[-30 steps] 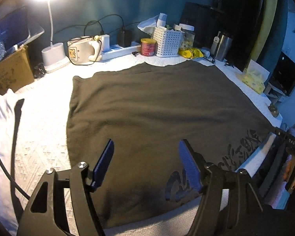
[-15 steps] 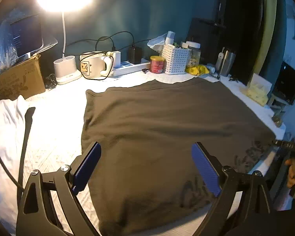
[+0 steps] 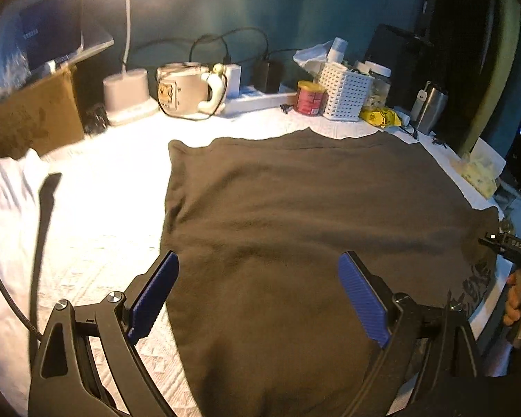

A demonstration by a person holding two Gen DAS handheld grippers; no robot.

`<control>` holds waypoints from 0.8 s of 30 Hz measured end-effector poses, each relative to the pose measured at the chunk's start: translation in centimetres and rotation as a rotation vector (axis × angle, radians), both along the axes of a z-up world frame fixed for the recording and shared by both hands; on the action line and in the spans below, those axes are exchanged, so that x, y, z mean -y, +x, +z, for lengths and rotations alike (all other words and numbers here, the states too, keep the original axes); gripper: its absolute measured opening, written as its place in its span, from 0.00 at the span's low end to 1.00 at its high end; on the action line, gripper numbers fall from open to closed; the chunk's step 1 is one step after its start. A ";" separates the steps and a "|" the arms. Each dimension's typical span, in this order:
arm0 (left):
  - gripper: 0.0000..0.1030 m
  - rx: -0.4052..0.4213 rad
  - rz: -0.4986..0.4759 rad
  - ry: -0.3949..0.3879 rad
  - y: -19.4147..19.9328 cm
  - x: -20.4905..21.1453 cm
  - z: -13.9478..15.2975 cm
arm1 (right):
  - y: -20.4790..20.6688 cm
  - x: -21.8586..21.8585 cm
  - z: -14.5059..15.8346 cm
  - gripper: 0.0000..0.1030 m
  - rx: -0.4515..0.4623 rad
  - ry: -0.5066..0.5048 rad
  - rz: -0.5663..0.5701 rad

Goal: Fold small clothes
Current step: 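Grasp the shirt's side edge with the right gripper and lift it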

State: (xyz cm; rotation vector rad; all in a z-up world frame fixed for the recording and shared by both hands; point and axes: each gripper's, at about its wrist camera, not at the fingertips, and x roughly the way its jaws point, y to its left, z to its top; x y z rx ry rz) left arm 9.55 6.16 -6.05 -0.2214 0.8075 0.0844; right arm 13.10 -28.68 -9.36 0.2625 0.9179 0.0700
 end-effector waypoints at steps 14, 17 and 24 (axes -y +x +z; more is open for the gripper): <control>0.90 -0.033 -0.077 0.035 3.6 -0.4 -0.7 | 6.0 -2.5 -0.7 0.60 0.019 -0.092 0.023; 0.90 -0.042 -0.083 0.041 4.2 -0.6 -0.8 | 7.0 -3.6 -0.9 0.36 0.025 -0.134 0.054; 0.90 -0.038 -0.089 0.050 4.5 -1.0 -0.9 | 7.9 -5.1 -0.6 0.19 0.034 -0.149 0.106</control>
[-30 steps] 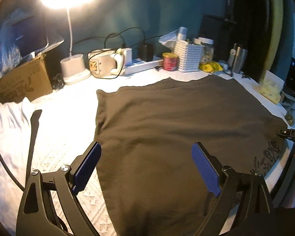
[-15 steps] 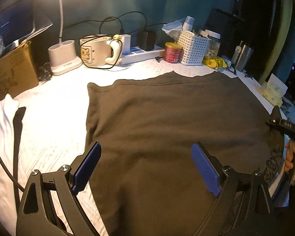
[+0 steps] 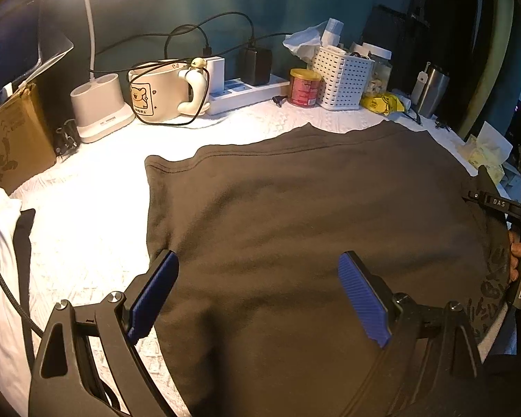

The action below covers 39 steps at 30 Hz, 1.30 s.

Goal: Fold small clothes
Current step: 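Grasp the shirt's side edge with the right gripper and lift it, then fold the lifted side across the shirt body with the right gripper and release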

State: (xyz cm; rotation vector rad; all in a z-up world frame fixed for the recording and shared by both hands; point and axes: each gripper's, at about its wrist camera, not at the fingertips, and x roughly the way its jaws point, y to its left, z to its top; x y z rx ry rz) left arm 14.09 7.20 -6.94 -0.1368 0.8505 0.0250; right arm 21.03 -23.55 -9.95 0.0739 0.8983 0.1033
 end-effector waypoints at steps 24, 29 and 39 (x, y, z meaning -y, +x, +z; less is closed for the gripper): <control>0.90 0.077 0.080 -0.070 -3.4 -5.2 0.5 | -1.9 -16.2 5.9 0.17 0.096 0.018 0.386; 0.90 0.092 0.085 -0.078 -4.0 -5.9 0.7 | -2.6 -19.5 5.6 0.17 0.083 0.025 0.460; 0.90 0.110 0.097 -0.096 -5.1 -7.1 0.6 | -3.8 -24.3 4.9 0.17 0.056 0.034 0.565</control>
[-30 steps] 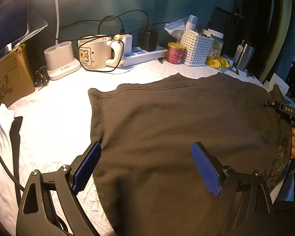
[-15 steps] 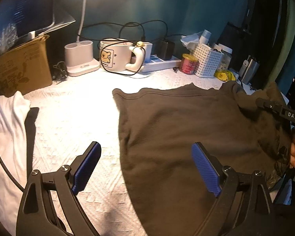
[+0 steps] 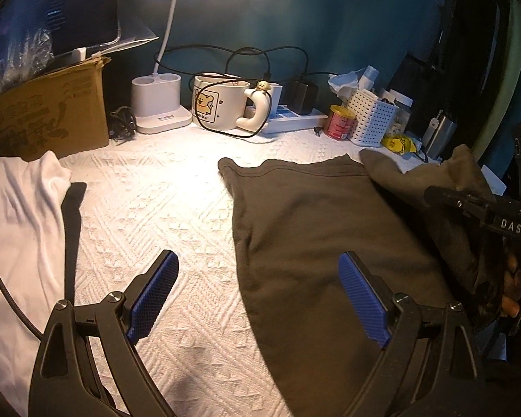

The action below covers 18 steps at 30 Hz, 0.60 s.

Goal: Fold small clothes
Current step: 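Fold the lifted side across the shirt body with the right gripper and release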

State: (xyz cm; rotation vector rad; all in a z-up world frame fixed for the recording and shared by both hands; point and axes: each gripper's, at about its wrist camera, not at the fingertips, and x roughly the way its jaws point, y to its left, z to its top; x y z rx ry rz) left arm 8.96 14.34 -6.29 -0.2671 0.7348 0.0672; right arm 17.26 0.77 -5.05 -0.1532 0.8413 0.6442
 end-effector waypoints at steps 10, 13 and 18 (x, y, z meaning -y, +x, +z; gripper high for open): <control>0.90 0.002 0.025 -0.016 -1.4 -1.3 -0.5 | -1.9 -4.9 -2.5 0.17 -0.073 -0.065 0.128; 0.90 0.001 0.030 -0.016 -1.9 -1.6 -0.6 | -2.3 -6.2 -4.1 0.18 -0.123 -0.139 0.155; 0.90 -0.002 0.049 -0.013 -2.6 -2.3 -0.8 | -3.2 -7.1 -4.2 0.21 -0.145 -0.122 0.174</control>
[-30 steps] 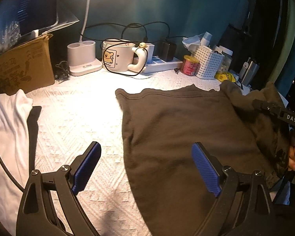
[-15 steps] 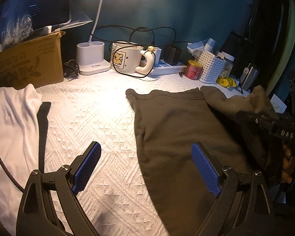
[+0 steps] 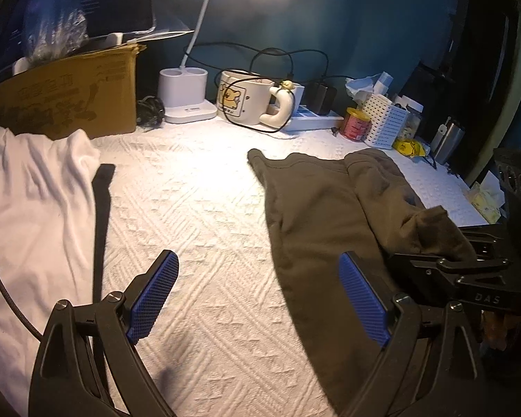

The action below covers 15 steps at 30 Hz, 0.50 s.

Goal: Fold small clothes

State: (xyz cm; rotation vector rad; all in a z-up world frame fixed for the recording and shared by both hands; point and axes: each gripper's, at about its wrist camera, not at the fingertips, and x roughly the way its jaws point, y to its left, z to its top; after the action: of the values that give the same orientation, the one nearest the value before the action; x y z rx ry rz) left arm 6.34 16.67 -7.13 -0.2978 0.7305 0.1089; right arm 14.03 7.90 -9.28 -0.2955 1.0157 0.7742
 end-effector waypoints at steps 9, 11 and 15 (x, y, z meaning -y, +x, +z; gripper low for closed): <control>0.90 -0.030 0.039 0.011 -0.9 -1.4 -0.5 | -2.4 -2.3 -0.1 0.51 -0.074 0.014 0.086; 0.90 -0.029 0.049 0.012 -1.2 -1.6 -0.4 | -3.4 -3.0 0.3 0.54 -0.087 0.029 0.130; 0.90 -0.026 0.065 0.021 -1.6 -1.9 0.0 | -6.0 -4.3 0.7 0.54 -0.102 0.039 0.243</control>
State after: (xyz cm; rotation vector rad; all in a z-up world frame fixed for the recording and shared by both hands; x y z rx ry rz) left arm 4.77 18.60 -7.08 -0.3010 0.7451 0.1818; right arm 8.06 12.20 -8.62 -0.3533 1.0717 1.0365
